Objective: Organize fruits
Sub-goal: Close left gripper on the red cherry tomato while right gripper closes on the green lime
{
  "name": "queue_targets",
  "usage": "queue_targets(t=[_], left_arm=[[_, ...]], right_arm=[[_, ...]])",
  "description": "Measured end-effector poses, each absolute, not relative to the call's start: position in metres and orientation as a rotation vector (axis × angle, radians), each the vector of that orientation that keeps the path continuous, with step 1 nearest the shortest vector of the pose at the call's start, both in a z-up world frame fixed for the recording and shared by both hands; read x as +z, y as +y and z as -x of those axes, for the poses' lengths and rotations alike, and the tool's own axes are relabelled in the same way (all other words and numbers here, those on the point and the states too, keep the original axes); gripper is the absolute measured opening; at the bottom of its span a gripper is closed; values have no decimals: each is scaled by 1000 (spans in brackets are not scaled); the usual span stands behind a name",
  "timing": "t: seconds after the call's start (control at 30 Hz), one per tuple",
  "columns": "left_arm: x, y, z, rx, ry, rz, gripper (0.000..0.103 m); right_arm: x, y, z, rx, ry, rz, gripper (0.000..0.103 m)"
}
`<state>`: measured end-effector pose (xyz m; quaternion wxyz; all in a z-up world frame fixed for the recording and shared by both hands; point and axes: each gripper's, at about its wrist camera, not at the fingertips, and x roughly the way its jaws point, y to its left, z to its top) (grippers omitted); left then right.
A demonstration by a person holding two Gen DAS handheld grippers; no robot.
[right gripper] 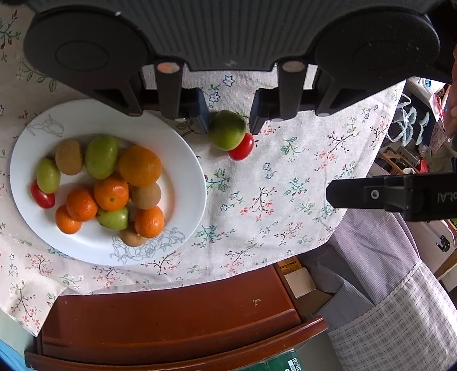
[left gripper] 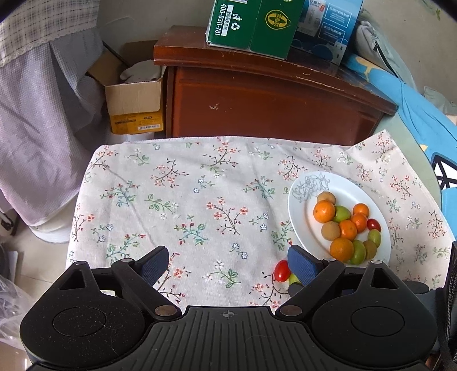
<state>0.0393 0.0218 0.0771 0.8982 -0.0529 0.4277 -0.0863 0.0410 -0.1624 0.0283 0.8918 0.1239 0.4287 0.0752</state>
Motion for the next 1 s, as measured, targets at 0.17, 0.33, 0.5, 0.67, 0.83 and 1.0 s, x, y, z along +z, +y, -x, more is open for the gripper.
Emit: queue_targets(t=[0.17, 0.33, 0.5, 0.67, 0.83, 1.0], left_arm=[[70, 19, -40, -185, 899, 102, 92], [62, 14, -39, -202, 909, 73, 92], [52, 1, -35, -239, 904, 24, 91], [44, -16, -31, -312, 881, -31, 90], [37, -29, -30, -340, 856, -64, 90], [32, -36, -34, -365, 847, -56, 81]], right_arm=[[30, -160, -39, 152, 895, -238, 29], [39, -161, -28, 161, 898, -212, 29], [45, -168, -15, 150, 914, -218, 29], [48, -178, -4, 130, 921, -224, 29], [49, -186, 5, 118, 922, -232, 29], [48, -193, 9, 104, 923, -246, 29]])
